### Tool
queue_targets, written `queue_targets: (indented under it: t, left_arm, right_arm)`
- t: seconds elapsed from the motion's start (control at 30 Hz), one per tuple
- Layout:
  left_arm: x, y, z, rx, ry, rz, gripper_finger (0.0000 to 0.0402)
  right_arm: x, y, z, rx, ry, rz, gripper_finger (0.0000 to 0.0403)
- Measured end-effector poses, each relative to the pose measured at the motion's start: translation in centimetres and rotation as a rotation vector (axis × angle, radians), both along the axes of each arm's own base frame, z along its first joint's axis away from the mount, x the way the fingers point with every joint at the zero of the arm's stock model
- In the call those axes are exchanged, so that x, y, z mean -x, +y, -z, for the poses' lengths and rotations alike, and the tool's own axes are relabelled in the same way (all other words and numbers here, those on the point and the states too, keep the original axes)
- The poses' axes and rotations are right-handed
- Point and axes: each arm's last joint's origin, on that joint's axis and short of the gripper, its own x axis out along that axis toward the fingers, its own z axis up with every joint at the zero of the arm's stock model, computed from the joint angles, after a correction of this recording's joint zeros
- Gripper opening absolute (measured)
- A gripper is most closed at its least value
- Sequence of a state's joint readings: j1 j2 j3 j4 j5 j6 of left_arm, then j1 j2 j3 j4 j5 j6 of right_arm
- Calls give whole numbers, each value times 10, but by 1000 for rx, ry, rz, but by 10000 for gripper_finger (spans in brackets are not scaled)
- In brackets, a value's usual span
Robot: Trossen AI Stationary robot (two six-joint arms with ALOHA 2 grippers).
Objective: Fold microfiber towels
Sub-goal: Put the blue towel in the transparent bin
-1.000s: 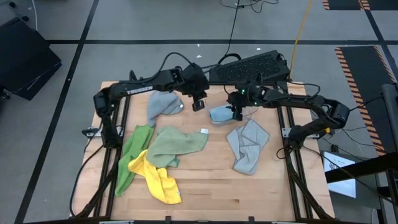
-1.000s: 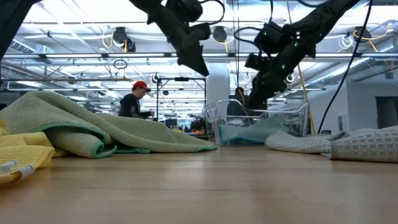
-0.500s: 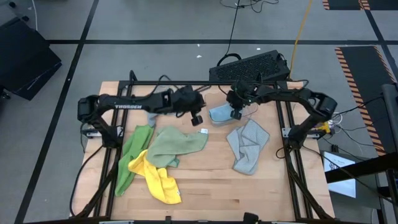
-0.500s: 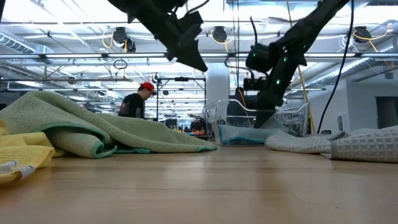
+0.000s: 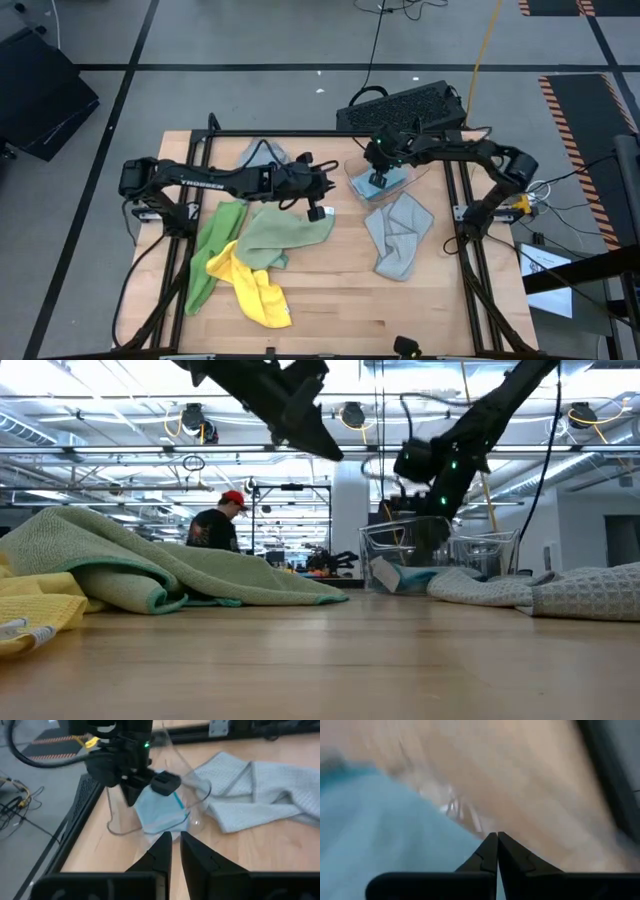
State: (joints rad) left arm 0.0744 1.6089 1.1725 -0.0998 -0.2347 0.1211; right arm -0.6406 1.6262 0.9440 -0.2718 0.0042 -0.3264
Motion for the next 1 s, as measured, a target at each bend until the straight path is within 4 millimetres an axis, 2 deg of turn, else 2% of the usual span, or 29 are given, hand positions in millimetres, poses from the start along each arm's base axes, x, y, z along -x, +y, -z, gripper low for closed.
queue_targets:
  t: [0.13, 0.23, 0.33, 0.43, 0.53, 0.7, 1.0]
  left_arm:
    - [-1, -6, -2, -2, -8, 15, 42]
    - [-1, -8, -1, -6, -5, 24, 42]
    - [-1, -9, -1, -6, -6, 25, 42]
    - [-1, -8, -1, -6, -5, 23, 42]
    - [-1, -8, -1, -6, -6, 23, 42]
    - [-1, -8, -1, -7, -8, 24, 42]
    - [-1, -9, -1, -6, -8, 26, 42]
  right_arm:
    - [4, 10, -21, -2, -65, 49, 3]
    - [10, 20, -39, -63, -129, 160, 3]
    - [12, 37, -45, -140, -126, 223, 5]
    - [6, 58, -50, -128, -140, 317, 14]
    - [5, 67, -48, -64, -104, 447, 31]
    - [2, 66, -33, -179, -58, 445, 42]
    - [3, 47, -12, -307, -19, 494, 3]
